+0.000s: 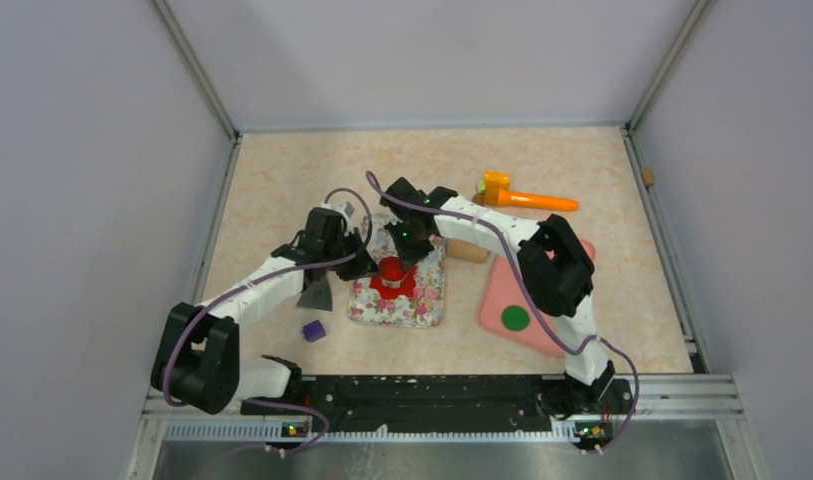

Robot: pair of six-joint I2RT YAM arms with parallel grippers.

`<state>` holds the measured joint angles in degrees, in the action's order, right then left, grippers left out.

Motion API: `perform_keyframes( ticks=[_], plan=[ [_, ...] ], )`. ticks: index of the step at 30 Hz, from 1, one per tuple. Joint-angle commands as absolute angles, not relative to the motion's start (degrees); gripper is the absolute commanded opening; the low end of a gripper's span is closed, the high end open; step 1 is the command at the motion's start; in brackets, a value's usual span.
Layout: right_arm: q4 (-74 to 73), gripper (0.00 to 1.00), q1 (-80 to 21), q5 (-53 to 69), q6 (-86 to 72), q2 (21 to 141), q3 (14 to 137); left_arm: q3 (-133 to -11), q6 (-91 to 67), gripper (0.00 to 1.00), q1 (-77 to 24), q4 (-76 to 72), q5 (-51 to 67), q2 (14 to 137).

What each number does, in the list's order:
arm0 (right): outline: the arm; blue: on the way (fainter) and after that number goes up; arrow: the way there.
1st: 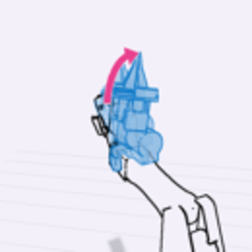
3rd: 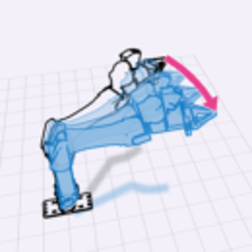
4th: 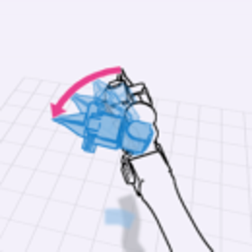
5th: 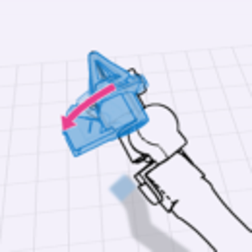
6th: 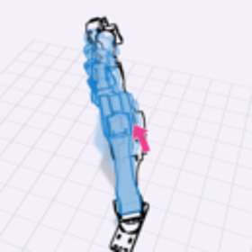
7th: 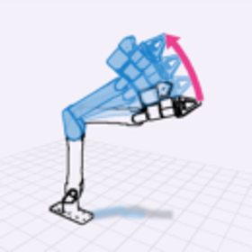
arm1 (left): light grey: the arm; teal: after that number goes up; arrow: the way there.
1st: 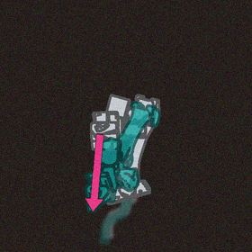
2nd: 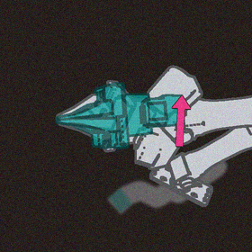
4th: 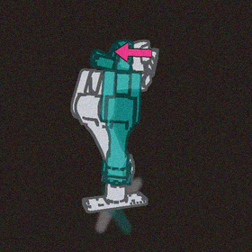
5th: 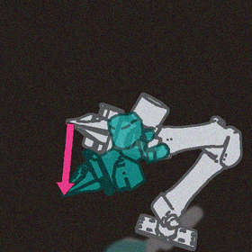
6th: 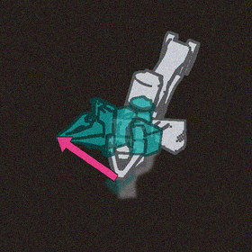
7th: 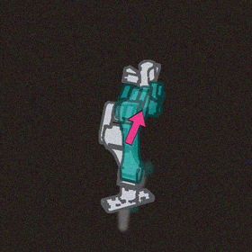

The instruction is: Roll out the dumpling wrappers from the dough

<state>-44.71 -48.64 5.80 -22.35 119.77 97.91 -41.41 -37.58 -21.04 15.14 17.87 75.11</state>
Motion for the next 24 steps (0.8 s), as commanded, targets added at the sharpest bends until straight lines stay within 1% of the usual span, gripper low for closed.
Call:
perform_keyframes(
  ticks=[1, 14, 20, 24],
  plan=[
    [-41.0, 0.0, -48.9, 4.9, -22.5, 119.8, 98.2, -37.9, -37.2, 0.0, -20.6, 15.5, 15.0, 74.1],
    [-39.7, 0.0, -48.9, 3.0, -20.7, 122.8, 96.0, -33.4, -36.4, 0.0, -20.6, 8.9, 13.1, 77.2],
    [-38.3, 0.0, -49.0, 2.5, -21.1, 123.6, 94.8, -29.7, -37.0, 0.0, -20.5, 10.1, 11.2, 77.3],
    [-37.9, 0.0, -49.0, 4.2, -20.7, 123.5, 96.3, -27.3, -37.5, 0.0, -20.5, 13.1, 8.2, 76.0]
  ],
)
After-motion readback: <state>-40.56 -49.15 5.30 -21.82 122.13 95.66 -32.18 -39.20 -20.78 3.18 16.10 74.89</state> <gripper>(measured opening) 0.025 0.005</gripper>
